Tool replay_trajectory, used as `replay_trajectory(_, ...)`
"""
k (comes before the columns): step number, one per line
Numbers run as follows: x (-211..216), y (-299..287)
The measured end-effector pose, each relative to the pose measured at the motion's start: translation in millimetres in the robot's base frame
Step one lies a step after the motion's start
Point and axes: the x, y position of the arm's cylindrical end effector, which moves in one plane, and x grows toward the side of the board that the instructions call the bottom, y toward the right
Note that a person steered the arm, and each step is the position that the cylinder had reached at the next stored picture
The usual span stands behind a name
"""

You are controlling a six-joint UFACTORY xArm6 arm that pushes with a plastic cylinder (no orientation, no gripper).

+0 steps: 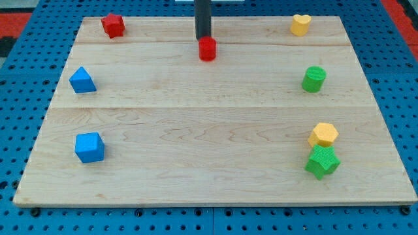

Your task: Push the green circle towards top left

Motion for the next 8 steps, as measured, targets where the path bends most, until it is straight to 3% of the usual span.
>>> replay_trajectory(1,88,2)
replay_trajectory(2,135,74)
replay_trajectory(4,149,241)
replay_trajectory(5,91,236)
replay_trajectory(6,47,159)
replay_trajectory(7,106,174)
replay_trajectory(8,122,147)
